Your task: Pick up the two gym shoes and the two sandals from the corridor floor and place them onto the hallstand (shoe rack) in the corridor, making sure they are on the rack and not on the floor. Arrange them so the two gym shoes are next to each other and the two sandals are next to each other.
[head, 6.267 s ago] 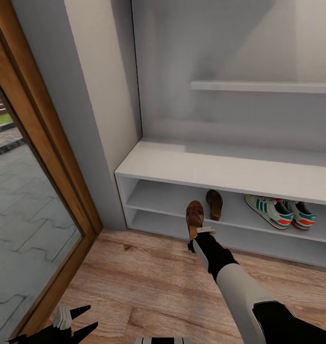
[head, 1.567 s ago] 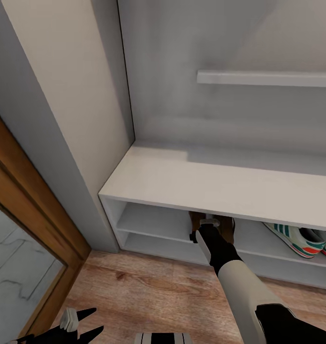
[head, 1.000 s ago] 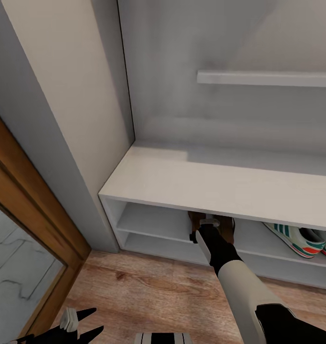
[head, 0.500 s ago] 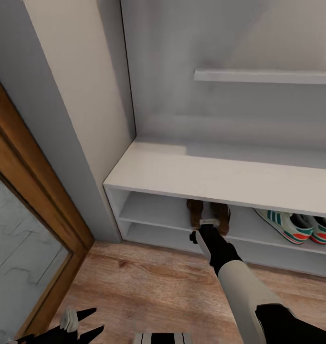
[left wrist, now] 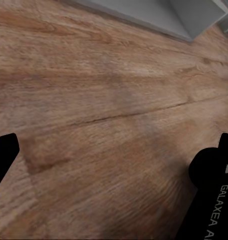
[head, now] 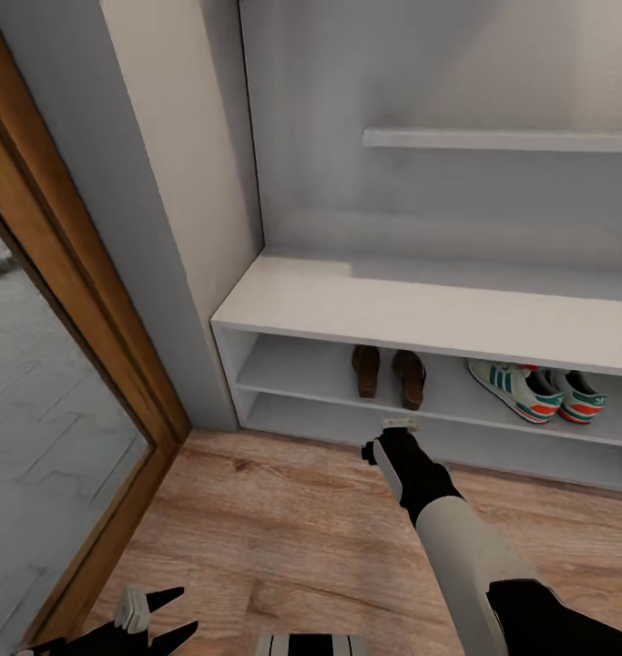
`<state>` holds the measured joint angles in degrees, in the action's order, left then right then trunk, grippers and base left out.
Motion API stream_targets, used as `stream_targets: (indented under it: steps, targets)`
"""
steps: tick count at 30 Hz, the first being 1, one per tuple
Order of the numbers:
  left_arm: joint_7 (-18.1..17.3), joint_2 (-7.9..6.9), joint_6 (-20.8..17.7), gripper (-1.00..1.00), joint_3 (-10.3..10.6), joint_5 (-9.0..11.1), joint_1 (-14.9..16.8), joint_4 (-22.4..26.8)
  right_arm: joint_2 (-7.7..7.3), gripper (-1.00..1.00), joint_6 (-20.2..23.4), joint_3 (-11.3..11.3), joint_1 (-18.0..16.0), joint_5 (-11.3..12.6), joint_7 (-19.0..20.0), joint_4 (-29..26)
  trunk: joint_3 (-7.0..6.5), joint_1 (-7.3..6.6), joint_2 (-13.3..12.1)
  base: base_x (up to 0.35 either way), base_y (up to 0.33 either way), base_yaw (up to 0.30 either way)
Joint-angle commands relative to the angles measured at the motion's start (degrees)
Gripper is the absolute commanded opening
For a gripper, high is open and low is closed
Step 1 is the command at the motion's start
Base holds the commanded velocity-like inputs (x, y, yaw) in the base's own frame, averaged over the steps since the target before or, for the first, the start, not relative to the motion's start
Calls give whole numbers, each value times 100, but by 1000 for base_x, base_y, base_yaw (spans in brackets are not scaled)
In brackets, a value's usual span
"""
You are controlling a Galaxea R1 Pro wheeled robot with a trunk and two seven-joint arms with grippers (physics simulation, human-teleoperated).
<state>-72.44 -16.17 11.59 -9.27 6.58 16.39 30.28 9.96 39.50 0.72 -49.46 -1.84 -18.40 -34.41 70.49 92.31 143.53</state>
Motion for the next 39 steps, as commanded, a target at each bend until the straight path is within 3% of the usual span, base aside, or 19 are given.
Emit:
stream_targets:
  steps: [1,19,39]
  targets:
    - [-15,0,36,100,-5,5,3,-5,3,100,32,7,-2,-18,-6,-6,4,-5,2,-337,0,0]
    - [18,-2,40,100,-8,8,4,-5,3,100,22,0,10,-15,7,24,4,-5,2,-323,0,0]
    - [20,-17,45,100,-62,54,4,-13,3,100,-190,-1,143,-21,37,116,4,-5,2,-36,0,0]
